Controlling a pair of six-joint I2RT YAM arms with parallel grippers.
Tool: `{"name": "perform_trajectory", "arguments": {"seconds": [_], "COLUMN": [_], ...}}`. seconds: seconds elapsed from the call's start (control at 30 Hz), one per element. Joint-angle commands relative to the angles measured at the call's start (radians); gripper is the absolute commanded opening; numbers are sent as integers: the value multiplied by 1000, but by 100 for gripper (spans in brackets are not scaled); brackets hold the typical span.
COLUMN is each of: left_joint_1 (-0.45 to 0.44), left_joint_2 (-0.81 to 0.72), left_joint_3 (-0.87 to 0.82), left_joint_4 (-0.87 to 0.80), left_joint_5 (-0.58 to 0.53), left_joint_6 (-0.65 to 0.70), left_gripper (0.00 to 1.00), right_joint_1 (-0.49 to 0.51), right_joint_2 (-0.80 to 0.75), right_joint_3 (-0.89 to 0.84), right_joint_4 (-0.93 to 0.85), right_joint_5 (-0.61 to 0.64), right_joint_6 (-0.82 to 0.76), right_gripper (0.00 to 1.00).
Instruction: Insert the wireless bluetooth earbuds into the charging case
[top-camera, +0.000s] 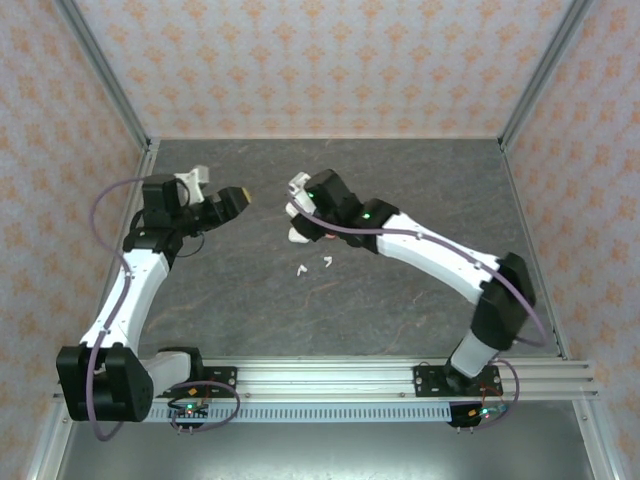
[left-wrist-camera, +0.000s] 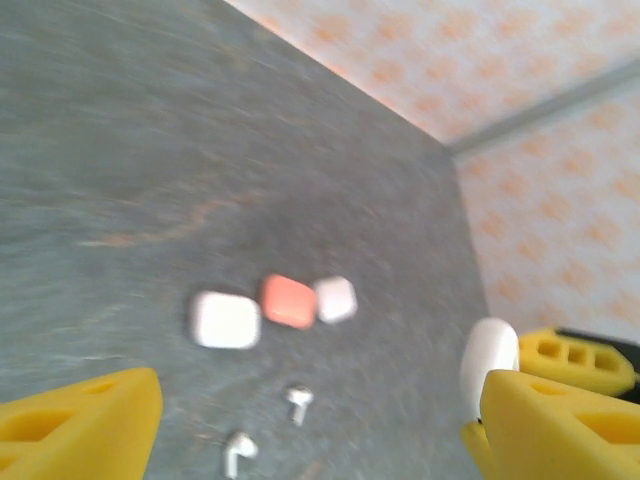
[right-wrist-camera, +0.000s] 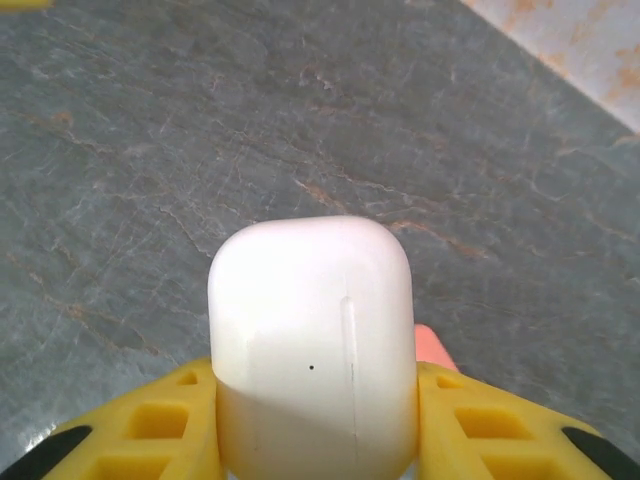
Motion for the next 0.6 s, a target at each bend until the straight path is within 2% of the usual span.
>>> {"name": "perform_trajectory", "arguments": {"seconds": [0.0, 0.27, 0.57], "left_joint_1": [-84, -220, -318], "left_joint_2": [26, 69, 122], "left_joint_3": [78, 107, 108], "left_joint_4": [-32, 11, 56], "left_joint_5": [180, 236, 261], "left_joint_6": [83, 107, 112], "left_gripper": [82, 79, 74], "right_joint_1": [2, 0, 1], "right_joint_2": [-91, -264, -281], "right_joint_3": [-100, -232, -225], "right_joint_4": [63, 121, 142], "right_joint_5": [-35, -60, -118], "right_joint_6": [-132, -197, -215], "right_gripper": [40, 40, 40]}}
